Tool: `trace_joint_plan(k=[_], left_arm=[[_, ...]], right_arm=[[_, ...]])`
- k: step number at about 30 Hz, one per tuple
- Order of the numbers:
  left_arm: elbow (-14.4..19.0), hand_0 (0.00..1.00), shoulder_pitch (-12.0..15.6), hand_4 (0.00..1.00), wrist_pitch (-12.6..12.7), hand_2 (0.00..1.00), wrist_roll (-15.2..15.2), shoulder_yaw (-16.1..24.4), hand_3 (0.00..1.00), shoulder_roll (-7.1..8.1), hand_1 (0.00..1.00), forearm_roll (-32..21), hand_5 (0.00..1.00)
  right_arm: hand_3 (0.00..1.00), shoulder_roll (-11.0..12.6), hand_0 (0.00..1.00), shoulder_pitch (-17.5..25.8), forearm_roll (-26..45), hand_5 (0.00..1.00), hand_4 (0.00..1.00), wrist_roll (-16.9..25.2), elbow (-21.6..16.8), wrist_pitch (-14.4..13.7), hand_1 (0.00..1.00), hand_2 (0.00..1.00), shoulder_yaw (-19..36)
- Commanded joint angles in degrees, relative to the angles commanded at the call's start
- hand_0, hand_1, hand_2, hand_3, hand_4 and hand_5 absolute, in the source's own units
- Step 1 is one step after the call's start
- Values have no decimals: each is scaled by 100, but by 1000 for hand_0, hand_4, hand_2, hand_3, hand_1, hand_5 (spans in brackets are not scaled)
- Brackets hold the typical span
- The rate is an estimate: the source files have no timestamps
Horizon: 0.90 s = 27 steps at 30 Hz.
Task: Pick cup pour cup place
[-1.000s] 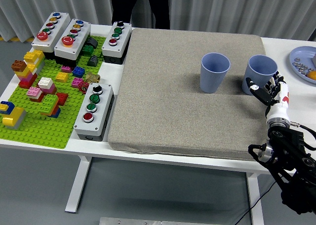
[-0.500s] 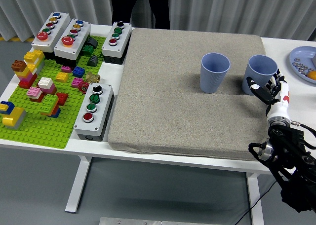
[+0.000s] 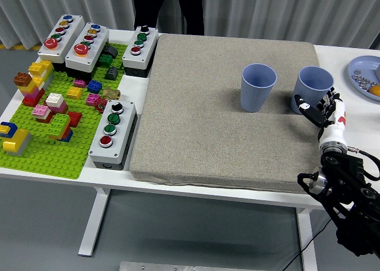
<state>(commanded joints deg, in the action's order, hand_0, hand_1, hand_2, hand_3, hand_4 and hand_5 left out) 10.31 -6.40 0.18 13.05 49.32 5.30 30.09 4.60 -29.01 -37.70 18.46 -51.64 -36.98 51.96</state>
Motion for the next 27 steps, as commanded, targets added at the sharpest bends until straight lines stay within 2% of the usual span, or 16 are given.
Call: trace_joint_plan(k=[27], left_arm=[[0, 754, -30, 512, -3, 847, -7, -27, 764, -1, 809, -20, 961]], right_arm=[[928, -48, 939, -171, 17, 365, 882, -27, 184, 0, 851, 954, 35]])
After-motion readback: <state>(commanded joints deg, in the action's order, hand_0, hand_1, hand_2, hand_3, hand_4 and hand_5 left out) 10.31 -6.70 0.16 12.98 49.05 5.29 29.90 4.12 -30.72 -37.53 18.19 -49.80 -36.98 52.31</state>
